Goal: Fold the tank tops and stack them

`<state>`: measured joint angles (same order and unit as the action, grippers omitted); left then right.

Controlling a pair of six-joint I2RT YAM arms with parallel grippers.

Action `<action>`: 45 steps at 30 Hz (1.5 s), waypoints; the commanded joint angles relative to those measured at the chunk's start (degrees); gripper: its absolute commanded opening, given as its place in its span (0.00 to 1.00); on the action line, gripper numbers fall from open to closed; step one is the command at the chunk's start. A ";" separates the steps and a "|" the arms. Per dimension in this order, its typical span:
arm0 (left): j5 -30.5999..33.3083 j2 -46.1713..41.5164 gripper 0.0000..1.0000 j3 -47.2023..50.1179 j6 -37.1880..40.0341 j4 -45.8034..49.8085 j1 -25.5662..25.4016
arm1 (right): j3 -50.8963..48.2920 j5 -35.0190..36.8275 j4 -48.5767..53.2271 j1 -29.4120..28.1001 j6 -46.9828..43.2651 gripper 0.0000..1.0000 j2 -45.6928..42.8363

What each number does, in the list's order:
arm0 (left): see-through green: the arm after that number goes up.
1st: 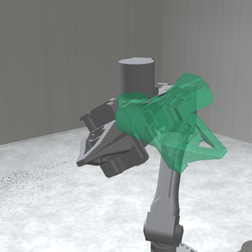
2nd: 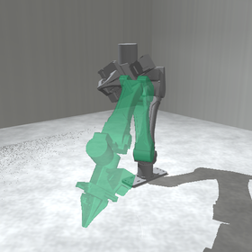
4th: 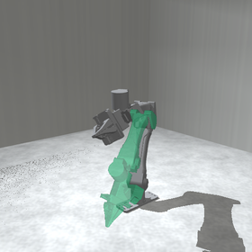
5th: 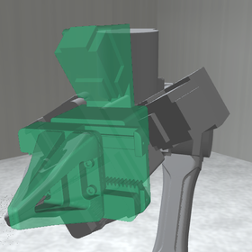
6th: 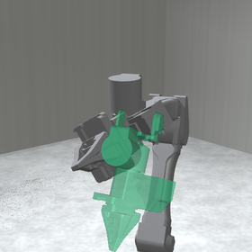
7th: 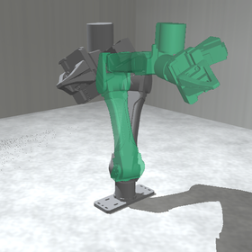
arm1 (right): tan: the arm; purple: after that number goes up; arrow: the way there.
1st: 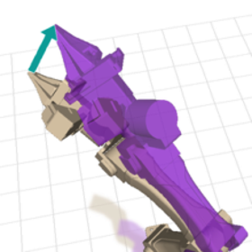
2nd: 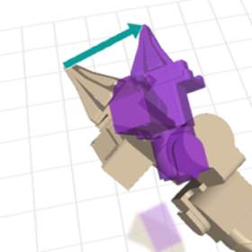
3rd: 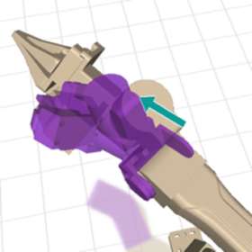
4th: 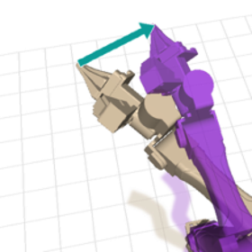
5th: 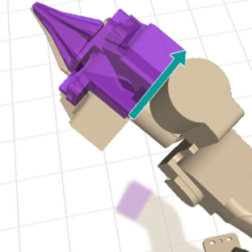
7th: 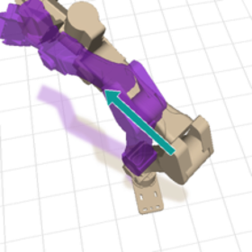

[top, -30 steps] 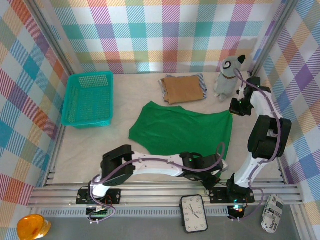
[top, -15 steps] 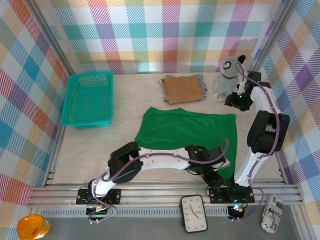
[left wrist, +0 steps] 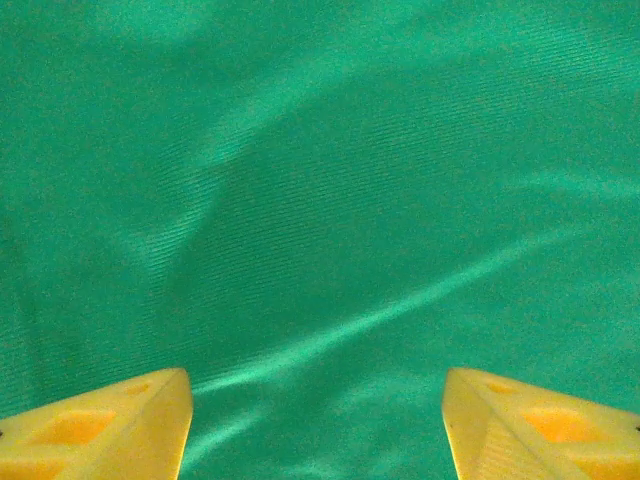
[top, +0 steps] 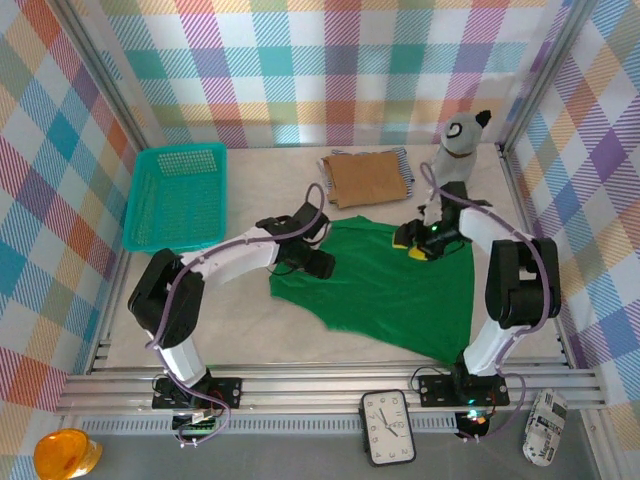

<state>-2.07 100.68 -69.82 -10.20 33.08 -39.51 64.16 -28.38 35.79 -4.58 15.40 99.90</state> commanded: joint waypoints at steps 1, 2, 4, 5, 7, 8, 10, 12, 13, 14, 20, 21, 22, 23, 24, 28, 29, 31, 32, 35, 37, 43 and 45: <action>0.89 1.47 0.66 3.16 0.03 0.08 2.49 | -0.20 -0.80 -5.64 -3.51 3.32 0.62 2.07; 0.27 2.13 0.66 4.34 -0.62 -0.10 3.08 | -0.03 -0.32 -6.06 -4.50 3.70 0.62 2.77; 1.06 3.11 0.65 7.13 -1.67 -0.23 3.63 | 0.80 0.54 -6.35 -6.31 4.02 0.63 4.10; 1.54 3.54 0.65 8.27 -2.37 0.63 4.14 | 1.40 1.16 -6.17 -7.32 3.97 0.63 5.01; 2.62 3.52 0.65 10.08 -3.51 2.14 4.98 | 2.14 1.86 -6.52 -9.19 4.15 0.63 6.37; 3.58 3.15 0.65 11.09 -3.92 2.91 5.54 | 2.35 2.25 -6.91 -9.92 4.39 0.63 7.05; 4.10 2.26 0.65 12.76 -4.99 4.25 7.39 | 3.21 2.13 -7.51 -11.24 4.96 0.64 8.66; 5.00 0.50 0.65 14.05 -5.93 5.37 8.78 | 4.27 2.35 -8.18 -12.87 5.33 0.64 10.10; 6.11 -0.54 0.66 14.25 -6.27 6.43 9.35 | 4.96 2.38 -8.54 -13.81 5.58 0.64 10.85; 7.04 -1.68 0.66 14.33 -6.49 7.47 10.08 | 5.91 2.48 -8.96 -15.02 5.61 0.64 11.47; 12.65 -4.77 0.66 13.70 -5.85 14.08 17.19 | 11.20 3.10 -9.88 -19.84 2.25 0.65 11.87; 13.07 -5.71 0.66 13.61 -5.76 14.65 18.19 | 11.78 3.89 -8.97 -20.21 0.70 0.66 10.94; 13.14 -7.00 0.66 13.60 -5.76 15.18 19.30 | 11.76 4.86 -7.94 -20.45 -1.27 0.66 9.26; 13.43 -8.43 0.66 13.47 -5.59 15.70 20.17 | 10.89 5.90 -7.08 -20.56 -3.53 0.66 7.00; 13.98 -9.66 0.66 13.03 -5.39 16.50 20.60 | 9.72 7.07 -6.21 -20.56 -5.54 0.66 4.44; 11.08 -15.07 0.67 10.51 -6.94 20.33 20.57 | 2.13 12.89 -1.19 -20.86 -16.06 0.66 -9.28; 8.86 -16.82 0.67 10.60 -8.42 20.57 20.26 | -0.59 12.92 -1.11 -21.06 -17.98 0.65 -13.38; 5.06 -19.81 0.67 11.42 -11.98 20.86 17.99 | -5.27 13.51 -0.56 -22.00 -20.56 0.65 -20.34; 3.39 -21.35 0.67 12.30 -14.62 20.84 16.45 | -7.05 14.01 0.88 -22.81 -23.53 0.65 -23.22; -1.35 -25.36 0.65 17.25 -24.19 16.33 10.43 | -11.56 17.86 6.40 -27.04 -31.18 0.65 -29.53; -2.31 -26.33 0.65 20.14 -30.18 13.03 5.50 | -14.39 21.56 9.95 -29.97 -37.06 0.65 -32.70; -1.58 -26.84 0.63 27.79 -45.80 2.25 -6.46 | -21.62 20.22 20.59 -35.42 -50.89 0.62 -41.46; -1.08 -26.04 0.62 29.27 -48.22 -0.88 -8.47 | -24.64 21.73 21.22 -37.48 -53.80 0.61 -42.33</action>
<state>-2.85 74.24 -42.26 -48.99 38.79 -45.95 42.13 -7.88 51.13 -39.94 -28.56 59.40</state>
